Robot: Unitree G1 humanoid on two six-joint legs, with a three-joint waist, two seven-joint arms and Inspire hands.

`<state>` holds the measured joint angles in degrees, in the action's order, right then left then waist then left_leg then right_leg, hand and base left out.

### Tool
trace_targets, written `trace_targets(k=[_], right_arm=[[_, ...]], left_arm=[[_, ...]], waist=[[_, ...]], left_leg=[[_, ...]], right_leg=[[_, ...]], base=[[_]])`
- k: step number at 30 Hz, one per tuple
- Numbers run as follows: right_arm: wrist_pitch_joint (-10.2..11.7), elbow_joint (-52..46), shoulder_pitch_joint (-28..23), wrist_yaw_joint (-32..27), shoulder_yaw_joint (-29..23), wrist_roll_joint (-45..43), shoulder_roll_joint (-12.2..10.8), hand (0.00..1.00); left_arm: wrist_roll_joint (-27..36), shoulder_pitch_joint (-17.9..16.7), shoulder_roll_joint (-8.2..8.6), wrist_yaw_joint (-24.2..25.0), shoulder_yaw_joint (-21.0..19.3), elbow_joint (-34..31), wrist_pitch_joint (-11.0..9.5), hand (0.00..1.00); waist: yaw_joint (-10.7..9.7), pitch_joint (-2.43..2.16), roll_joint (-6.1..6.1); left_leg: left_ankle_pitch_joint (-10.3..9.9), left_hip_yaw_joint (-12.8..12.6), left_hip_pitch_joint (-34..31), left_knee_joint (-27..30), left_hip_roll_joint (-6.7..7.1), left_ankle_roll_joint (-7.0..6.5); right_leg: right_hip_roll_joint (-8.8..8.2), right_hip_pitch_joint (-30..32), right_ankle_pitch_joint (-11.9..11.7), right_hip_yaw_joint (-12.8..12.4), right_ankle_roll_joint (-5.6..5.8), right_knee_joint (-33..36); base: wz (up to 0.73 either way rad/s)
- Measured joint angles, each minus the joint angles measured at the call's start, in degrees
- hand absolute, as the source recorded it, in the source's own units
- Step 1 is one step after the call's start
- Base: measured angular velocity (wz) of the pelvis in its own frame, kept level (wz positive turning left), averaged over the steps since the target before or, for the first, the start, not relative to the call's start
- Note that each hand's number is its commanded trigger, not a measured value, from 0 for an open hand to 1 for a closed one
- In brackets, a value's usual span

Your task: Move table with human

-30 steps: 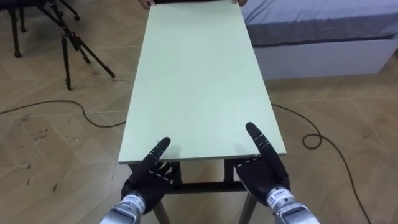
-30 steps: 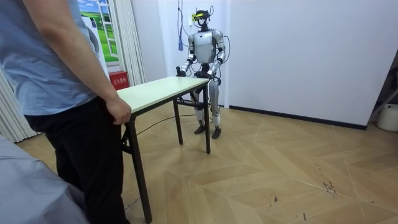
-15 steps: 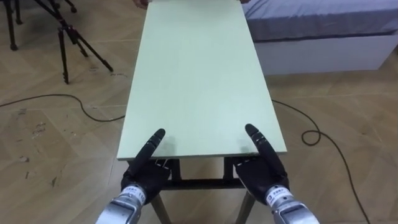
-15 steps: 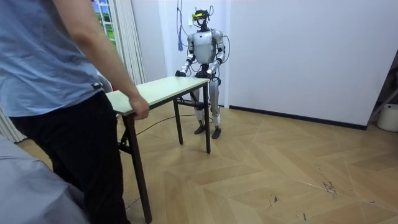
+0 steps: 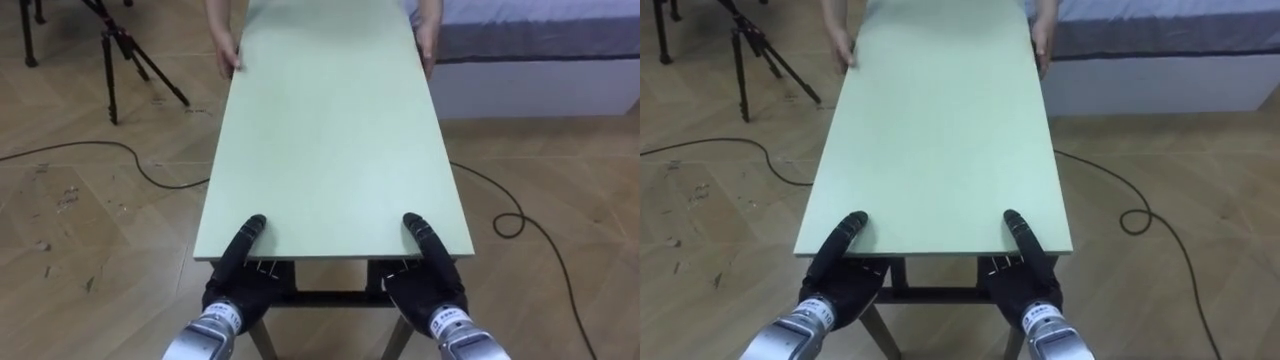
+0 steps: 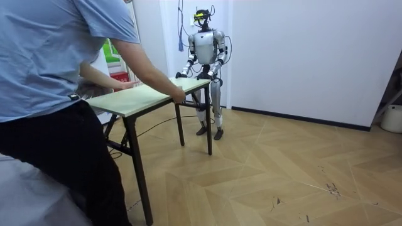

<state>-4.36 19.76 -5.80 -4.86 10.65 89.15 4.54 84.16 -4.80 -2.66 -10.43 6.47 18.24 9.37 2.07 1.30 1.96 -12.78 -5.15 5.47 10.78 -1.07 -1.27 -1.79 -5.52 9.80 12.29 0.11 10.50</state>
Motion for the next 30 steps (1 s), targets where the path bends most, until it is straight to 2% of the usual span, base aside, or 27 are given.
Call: trace_targets(k=[9,15,18,23,27,30], right_arm=[[0.02,-0.21,0.09,-0.43,-0.08,0.02,-0.14,1.00],[1.42,-2.31,0.09,-0.43,-0.14,-0.84,-0.02,1.00],[1.72,-4.63,0.08,-0.43,-0.38,-1.85,0.09,1.00],[1.85,-7.26,-0.26,-0.44,-0.47,-1.76,-0.07,1.00],[2.01,-7.73,-0.64,-0.46,-0.15,-1.35,-0.57,1.00],[4.16,-8.80,-1.75,-0.14,1.31,-0.78,-0.54,1.00]], left_arm=[[-1.02,0.00,0.17,0.01,0.00,-0.06,-0.01,1.00],[-1.72,-0.01,1.81,0.94,0.00,-0.39,-1.00,1.00],[-1.19,-0.40,2.06,1.31,0.02,-1.91,-1.04,1.00],[-1.22,-2.22,2.02,1.29,0.35,-6.38,-1.27,1.00],[-2.23,-2.70,1.77,1.29,0.40,-7.80,-1.93,1.00],[-2.90,-3.53,1.68,1.47,0.75,-9.27,-1.93,1.00]], waist=[[-0.05,-0.01,0.01],[-0.02,-0.05,0.04],[-0.12,-0.09,-0.02],[-0.31,-0.63,0.67],[-0.39,-0.70,0.68],[-0.40,-0.71,0.66]], left_leg=[[0.00,-0.03,-0.26,0.11,0.04,0.00],[0.02,-0.32,-0.95,0.60,0.48,-0.02],[0.04,-0.45,-1.02,0.82,0.47,-0.03],[0.75,-0.79,-0.82,0.82,0.36,-0.10],[0.92,-1.16,-0.68,0.61,0.22,0.07],[0.93,-1.32,-0.58,0.48,0.01,0.10]], right_leg=[[-0.13,0.14,0.00,0.47,0.00,0.08],[-0.20,0.62,0.00,0.51,0.00,0.12],[-0.22,0.63,0.00,0.44,0.00,0.12],[-0.42,0.61,-0.22,0.26,-0.26,0.39],[-0.15,0.58,-0.45,-0.56,-0.51,0.42],[0.06,0.60,-0.46,-1.07,-0.52,0.36]], base=[[0.00],[0.00],[0.00],[0.00],[-0.10],[-0.04]])
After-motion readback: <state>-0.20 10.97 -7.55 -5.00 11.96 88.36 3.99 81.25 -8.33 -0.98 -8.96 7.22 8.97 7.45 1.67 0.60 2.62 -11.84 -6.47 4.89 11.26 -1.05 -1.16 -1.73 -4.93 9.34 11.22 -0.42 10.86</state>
